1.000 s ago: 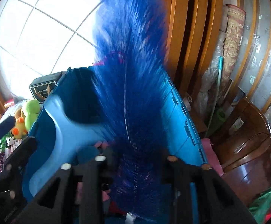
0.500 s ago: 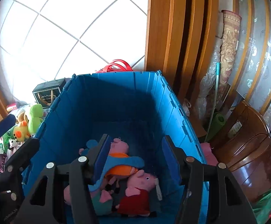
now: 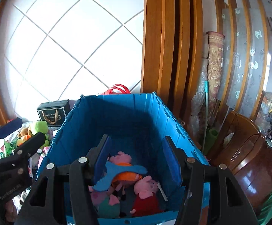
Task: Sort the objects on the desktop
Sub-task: 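Move both tools back over the cluttered table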
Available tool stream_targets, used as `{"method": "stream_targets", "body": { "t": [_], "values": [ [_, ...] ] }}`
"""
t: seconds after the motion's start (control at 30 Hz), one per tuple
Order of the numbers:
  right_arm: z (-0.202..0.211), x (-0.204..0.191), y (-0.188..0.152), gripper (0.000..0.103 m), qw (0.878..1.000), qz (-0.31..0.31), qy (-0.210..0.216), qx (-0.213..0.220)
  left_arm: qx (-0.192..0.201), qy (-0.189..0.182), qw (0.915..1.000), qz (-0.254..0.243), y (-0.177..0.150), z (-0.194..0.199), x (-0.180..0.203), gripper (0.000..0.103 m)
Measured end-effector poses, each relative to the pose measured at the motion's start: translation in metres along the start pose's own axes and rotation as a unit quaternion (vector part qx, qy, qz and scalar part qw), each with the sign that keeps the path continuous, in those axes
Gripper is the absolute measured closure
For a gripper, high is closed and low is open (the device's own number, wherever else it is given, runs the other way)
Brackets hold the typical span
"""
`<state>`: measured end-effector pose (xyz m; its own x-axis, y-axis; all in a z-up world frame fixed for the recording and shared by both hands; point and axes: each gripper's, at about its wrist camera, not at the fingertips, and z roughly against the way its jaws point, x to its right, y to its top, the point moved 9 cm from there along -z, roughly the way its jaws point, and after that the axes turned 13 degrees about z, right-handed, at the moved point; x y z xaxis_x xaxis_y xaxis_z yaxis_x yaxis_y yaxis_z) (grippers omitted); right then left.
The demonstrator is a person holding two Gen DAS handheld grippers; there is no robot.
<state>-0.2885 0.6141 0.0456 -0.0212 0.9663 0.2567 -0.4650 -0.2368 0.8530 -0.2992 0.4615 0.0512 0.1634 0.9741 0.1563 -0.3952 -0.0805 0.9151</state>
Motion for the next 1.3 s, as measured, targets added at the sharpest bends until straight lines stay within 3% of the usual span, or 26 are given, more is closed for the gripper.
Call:
{"method": "stream_targets", "body": {
  "t": [0.3,0.43,0.63,0.97,1.13,1.3],
  "values": [
    [0.050,-0.043,-0.003,0.046,0.999,0.007,0.010,0.031,0.031,0.003,0.9995,0.010,-0.006,0.046,-0.033,0.031],
    [0.077,-0.068,-0.001,0.032,0.999,0.016,0.006,0.048,0.029,0.004,0.9995,0.011,-0.015,0.066,-0.059,0.031],
    [0.117,-0.119,-0.001,0.032,0.997,0.017,0.018,0.067,0.022,0.009,0.9996,0.013,-0.034,0.102,-0.110,0.031],
    [0.145,-0.263,-0.023,0.031,0.993,0.038,0.101,0.050,-0.030,0.078,0.9964,0.010,-0.111,0.157,-0.260,0.030],
    [0.123,-0.341,-0.054,0.031,0.983,0.071,0.167,0.007,-0.058,0.128,0.9895,0.031,-0.143,0.169,-0.346,0.030],
    [0.087,-0.397,-0.091,0.031,0.966,0.105,0.231,-0.041,-0.080,0.172,0.9786,0.080,-0.167,0.169,-0.419,0.030]
  ]
}}
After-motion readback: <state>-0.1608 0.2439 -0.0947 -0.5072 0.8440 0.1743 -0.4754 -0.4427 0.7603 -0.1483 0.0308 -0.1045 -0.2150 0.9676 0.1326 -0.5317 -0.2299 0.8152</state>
